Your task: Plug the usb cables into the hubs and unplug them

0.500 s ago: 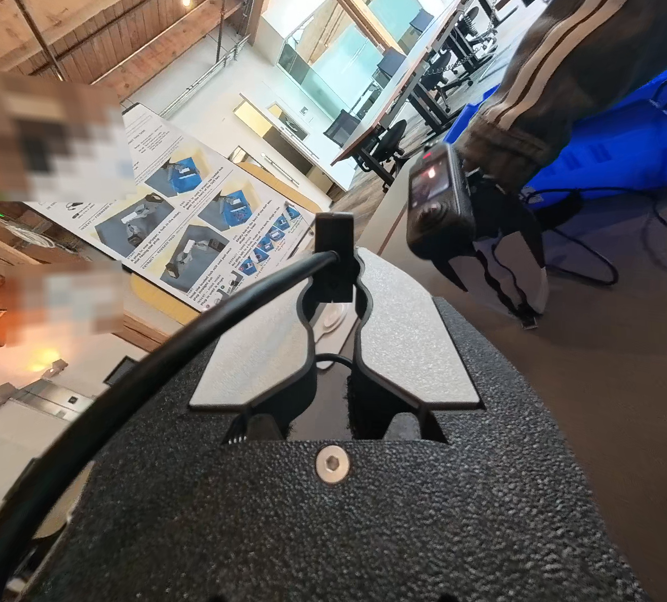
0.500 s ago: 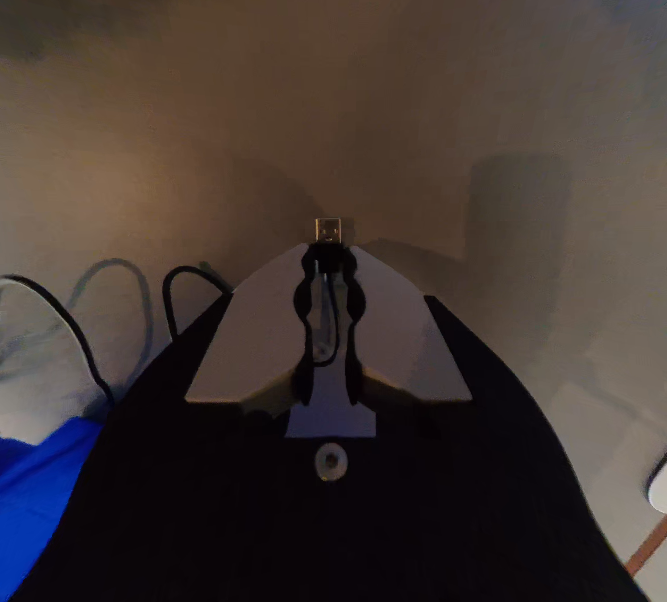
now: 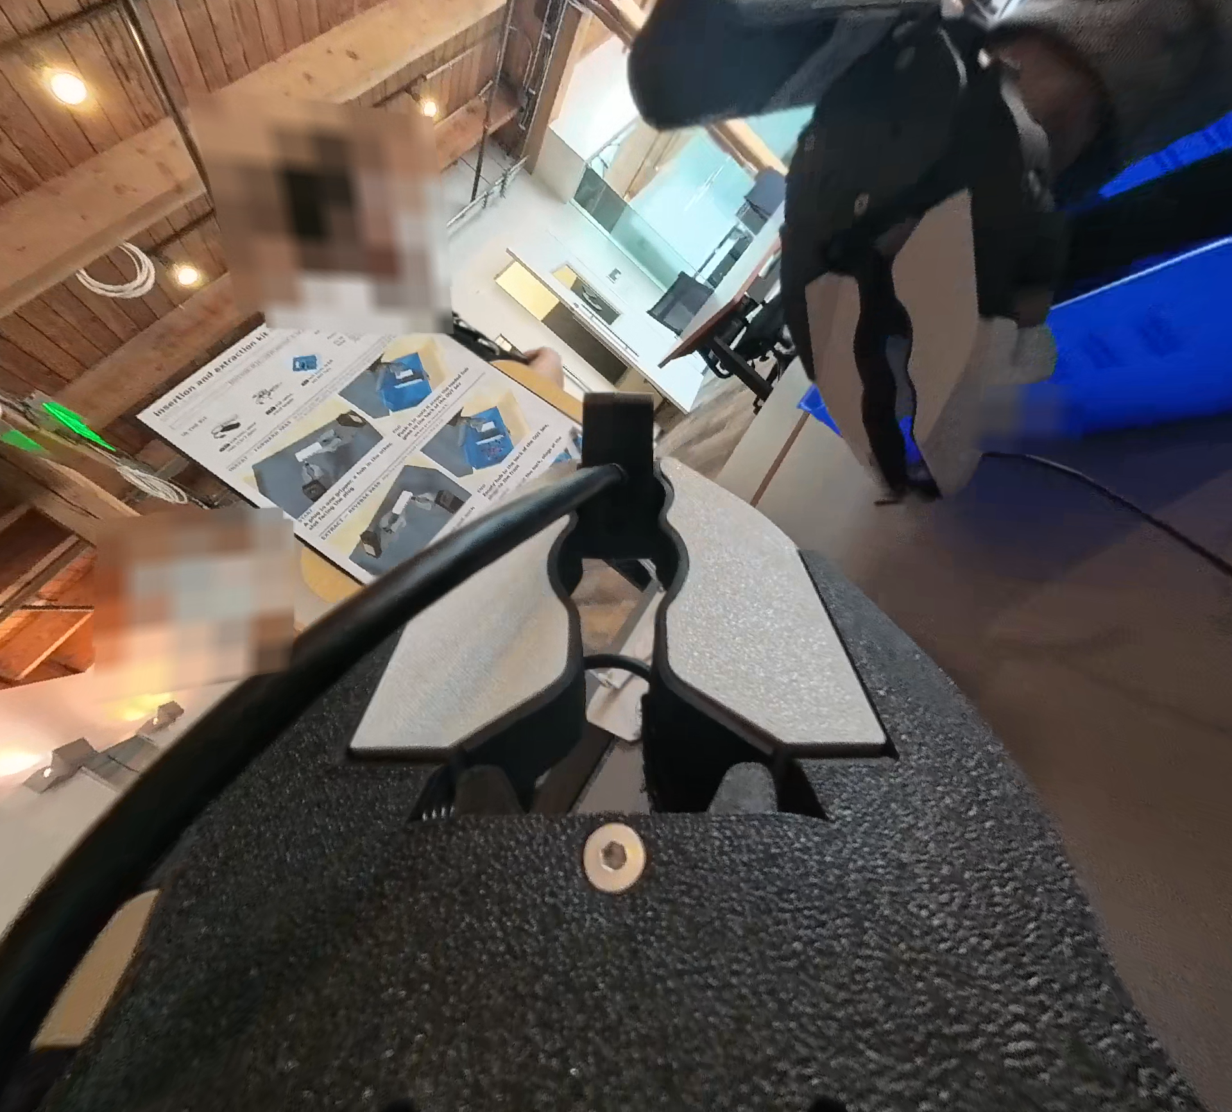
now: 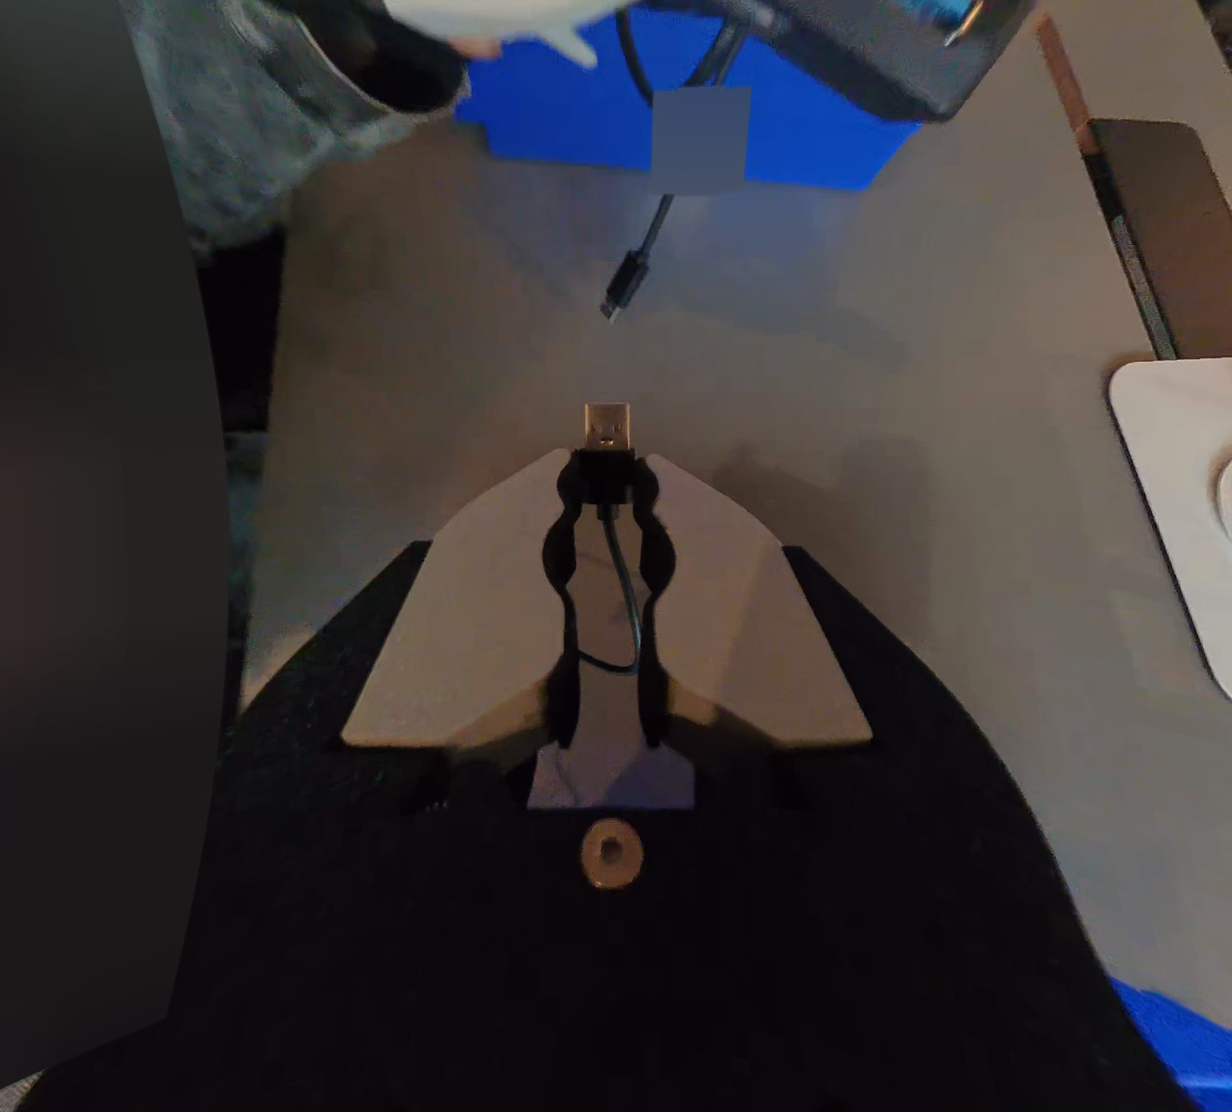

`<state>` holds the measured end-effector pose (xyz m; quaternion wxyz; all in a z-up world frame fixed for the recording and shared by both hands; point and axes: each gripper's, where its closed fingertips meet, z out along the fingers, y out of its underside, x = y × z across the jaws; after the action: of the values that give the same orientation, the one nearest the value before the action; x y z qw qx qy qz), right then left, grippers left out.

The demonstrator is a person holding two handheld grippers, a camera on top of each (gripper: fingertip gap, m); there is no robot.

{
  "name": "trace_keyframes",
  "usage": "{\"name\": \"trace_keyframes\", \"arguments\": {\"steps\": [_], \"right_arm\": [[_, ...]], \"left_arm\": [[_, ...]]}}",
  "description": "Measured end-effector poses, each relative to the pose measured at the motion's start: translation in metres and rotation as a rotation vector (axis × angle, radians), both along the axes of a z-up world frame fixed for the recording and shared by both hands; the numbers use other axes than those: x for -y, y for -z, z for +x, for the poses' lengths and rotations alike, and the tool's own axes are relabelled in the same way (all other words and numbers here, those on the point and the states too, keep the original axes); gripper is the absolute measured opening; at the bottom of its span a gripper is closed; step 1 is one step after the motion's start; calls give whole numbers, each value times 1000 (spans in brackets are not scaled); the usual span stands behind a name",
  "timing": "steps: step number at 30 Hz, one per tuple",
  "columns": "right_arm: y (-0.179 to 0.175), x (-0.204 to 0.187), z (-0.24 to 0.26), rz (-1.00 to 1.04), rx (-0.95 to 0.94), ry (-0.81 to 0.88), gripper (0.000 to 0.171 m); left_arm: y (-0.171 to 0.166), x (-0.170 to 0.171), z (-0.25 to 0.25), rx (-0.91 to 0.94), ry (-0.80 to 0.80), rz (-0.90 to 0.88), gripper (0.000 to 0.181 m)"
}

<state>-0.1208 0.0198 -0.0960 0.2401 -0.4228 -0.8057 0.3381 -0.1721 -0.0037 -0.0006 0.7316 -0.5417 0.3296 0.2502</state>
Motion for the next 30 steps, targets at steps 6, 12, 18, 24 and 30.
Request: {"name": "trace_keyframes", "arguments": {"steps": [6,12,18,24,30], "right_arm": [[-48,23,18,-152,-134,-14,14],[-87,52,37,-274,-284,-120,14],[-95,61,45,-272,-297,-135,14],[-73,38,34,-215,-85,34,14],[-48,13,28,-82,179,106,14]], "left_arm": [[-3,1,7,-21,16,38,17],[-4,2,13,-63,6,52,17],[-9,6,20,-114,-2,96,17],[-2,2,22,-237,-62,97,17],[20,-12,24,-409,-145,41,17]]}}
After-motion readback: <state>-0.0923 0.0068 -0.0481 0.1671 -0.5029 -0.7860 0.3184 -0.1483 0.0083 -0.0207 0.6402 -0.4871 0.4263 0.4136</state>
